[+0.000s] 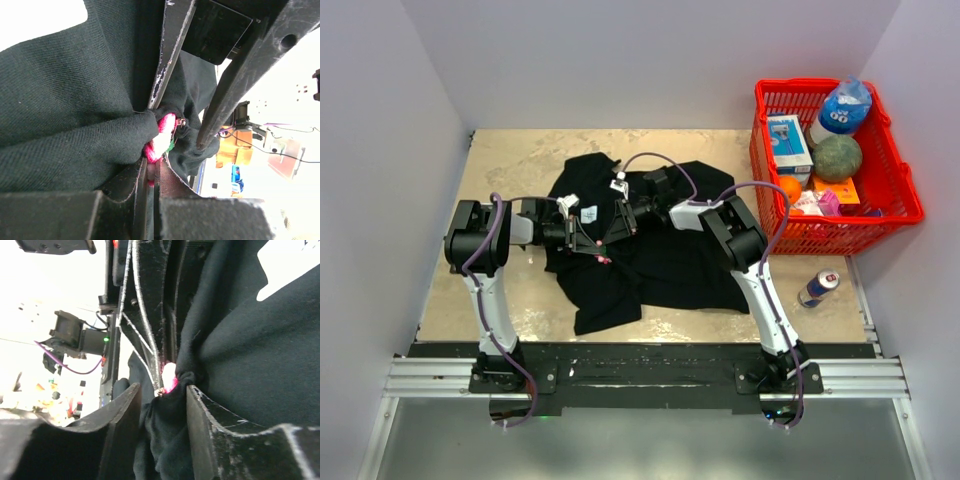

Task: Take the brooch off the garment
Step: Remove the brooch from the clothes.

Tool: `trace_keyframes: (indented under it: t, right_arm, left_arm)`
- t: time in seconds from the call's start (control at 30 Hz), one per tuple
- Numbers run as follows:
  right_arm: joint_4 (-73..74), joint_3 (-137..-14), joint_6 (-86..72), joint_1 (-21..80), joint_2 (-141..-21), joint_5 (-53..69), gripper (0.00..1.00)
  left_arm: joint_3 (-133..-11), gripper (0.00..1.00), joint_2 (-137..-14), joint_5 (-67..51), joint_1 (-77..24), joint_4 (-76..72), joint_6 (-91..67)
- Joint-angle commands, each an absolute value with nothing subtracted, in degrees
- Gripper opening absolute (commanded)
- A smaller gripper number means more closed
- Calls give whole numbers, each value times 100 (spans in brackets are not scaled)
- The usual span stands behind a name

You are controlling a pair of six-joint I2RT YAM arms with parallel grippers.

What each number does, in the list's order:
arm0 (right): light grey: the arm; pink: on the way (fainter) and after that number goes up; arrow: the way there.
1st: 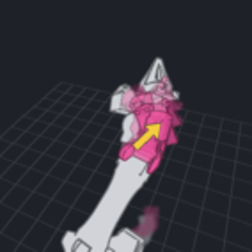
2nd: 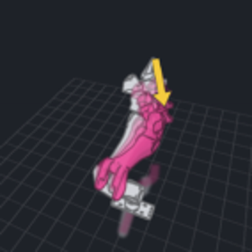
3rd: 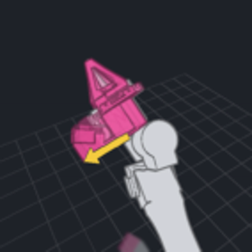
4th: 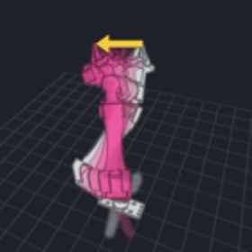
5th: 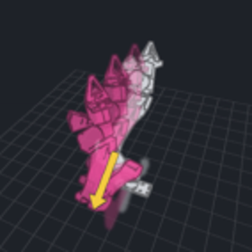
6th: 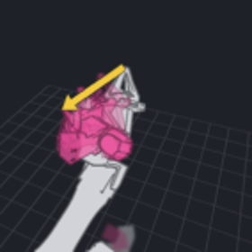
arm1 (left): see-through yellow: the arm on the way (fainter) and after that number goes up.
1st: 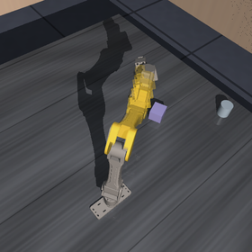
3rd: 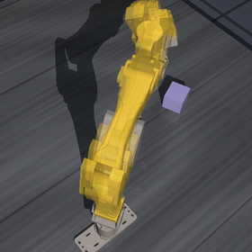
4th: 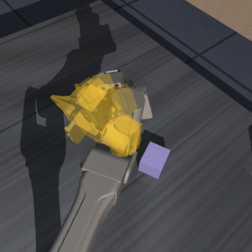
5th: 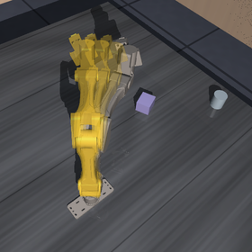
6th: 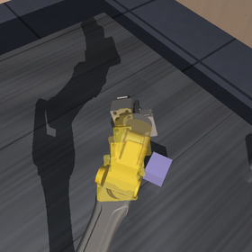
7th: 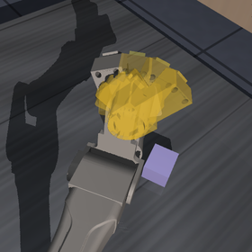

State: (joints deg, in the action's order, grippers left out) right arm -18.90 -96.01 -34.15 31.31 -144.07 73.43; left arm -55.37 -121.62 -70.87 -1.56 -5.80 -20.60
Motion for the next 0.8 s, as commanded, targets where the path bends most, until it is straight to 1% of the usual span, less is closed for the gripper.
trace_keyframes:
  t: [0.0,0.03,0.07,0.1,0.13,0.17,0.2,0.27,0.3,0.4,0.43,0.5,0.57,0.63,0.77]
  right_arm:
    - [-871,-9703,-2804,3437,-14423,7787,41]
    - [-801,-9694,-2621,3419,-14405,7735,39]
    - [-365,-9747,-2419,3419,-14388,7673,38]
    - [83,-9843,-2078,3428,-14353,7342,38]
    - [593,-9957,-1248,3419,-14318,7156,40]
    - [1268,-10106,-917,3410,-14283,6954,41]
    - [1387,-10107,-714,3419,-14187,6743,43]
    - [1433,-10046,-632,3384,-14168,6820,43]
    - [1302,-9985,-729,3349,-14168,7055,45]
    - [494,-9730,-1527,3261,-14150,7400,46]
    - [466,-9712,-1608,3217,-14098,7331,46]
    - [912,-9808,-1346,3208,-14063,7042,46]
    - [1404,-9922,-836,3217,-13993,6462,44]
    - [1441,-9914,-774,3226,-13879,6155,44]
    - [1502,-9905,-659,3226,-13563,5925,44]
  left_arm:
    - [-5388,0,-12472,-6029,-220,-738,-1942]
    - [-5388,0,-12472,-6021,-220,-747,-1942]
    - [-5388,0,-12454,-6021,-220,-756,-1951]
    - [-5396,0,-12445,-6047,-220,-773,-1951]
    - [-5388,0,-12411,-6056,-220,-791,-1960]
    - [-5388,0,-12393,-6082,-220,-808,-1960]
    - [-5379,0,-12375,-6091,-220,-817,-1977]
    - [-5353,0,-12375,-6117,-220,-844,-1986]
    - [-5318,0,-12375,-6143,-220,-896,-2012]
    - [-5317,0,-12375,-6179,-220,-949,-2030]
    - [-5317,0,-12366,-6187,-220,-949,-2030]
    - [-5335,0,-12358,-6196,-220,-949,-2030]
    - [-5352,0,-12366,-6214,-220,-949,-2030]
    - [-5344,0,-12358,-6214,-220,-958,-2022]
    - [-5317,0,-12322,-6223,-220,-958,-2013]
